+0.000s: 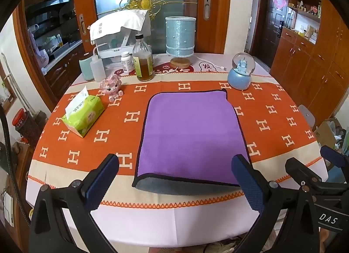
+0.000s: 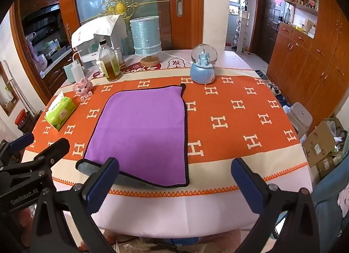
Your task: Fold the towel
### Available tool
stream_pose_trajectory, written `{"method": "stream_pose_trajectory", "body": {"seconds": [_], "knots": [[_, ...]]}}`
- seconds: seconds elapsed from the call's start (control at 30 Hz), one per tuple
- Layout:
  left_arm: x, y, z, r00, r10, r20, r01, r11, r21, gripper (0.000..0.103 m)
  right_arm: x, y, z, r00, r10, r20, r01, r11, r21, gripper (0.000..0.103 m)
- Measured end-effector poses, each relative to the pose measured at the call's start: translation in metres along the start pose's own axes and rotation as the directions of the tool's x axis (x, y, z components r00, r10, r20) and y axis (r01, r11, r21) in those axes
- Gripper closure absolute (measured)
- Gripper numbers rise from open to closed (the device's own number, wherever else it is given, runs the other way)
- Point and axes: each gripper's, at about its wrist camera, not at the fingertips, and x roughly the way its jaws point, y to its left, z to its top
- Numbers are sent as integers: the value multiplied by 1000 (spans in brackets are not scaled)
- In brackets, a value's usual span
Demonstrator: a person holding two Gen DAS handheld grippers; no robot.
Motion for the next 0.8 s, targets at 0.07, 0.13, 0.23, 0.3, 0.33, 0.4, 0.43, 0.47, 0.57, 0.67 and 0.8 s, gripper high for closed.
{"method": "stream_pose_trajectory", "body": {"seconds": [0.07,0.13,0.23,0.3,0.33,0.4,0.43,0.47,0.57,0.67,0.8], "knots": [[0,0,0,1000,0,1,0,1000,1,1,0,0,0,1000,-2,0,2,1000,-1,0],[-2,-1,-1,1000,0,5,0,1000,3,1,0,0,0,1000,0,1,0,1000,0,0],[-6,-2,-3,1000,1,14,-1,1000,7,1,0,0,1,1000,5,0,-5,1000,1,0],[3,1,-4,1000,1,-10,-1,1000,2,1,0,0,1,1000,7,-1,-7,1000,1,0],[3,2,-3,1000,-1,-13,1,1000,1,1,1,0,0,1000,7,-1,-7,1000,0,0],[5,2,-5,1000,-1,-14,1,1000,2,1,2,0,0,1000,7,0,-7,1000,0,0],[5,3,-5,1000,-1,-13,1,1000,1,1,2,-1,0,1000,6,1,-6,1000,-1,0],[6,4,-6,1000,-1,-12,1,1000,0,1,1,2,1,1000,6,2,-6,1000,-1,0],[2,1,-3,1000,0,-12,0,1000,-1,1,2,1,1,1000,7,-1,-7,1000,0,0],[2,1,-2,1000,0,-15,0,1000,0,1,1,1,1,1000,7,0,-7,1000,0,0],[3,1,-3,1000,-1,-16,1,1000,-1,1,3,2,0,1000,10,1,-10,1000,-1,0]]}}
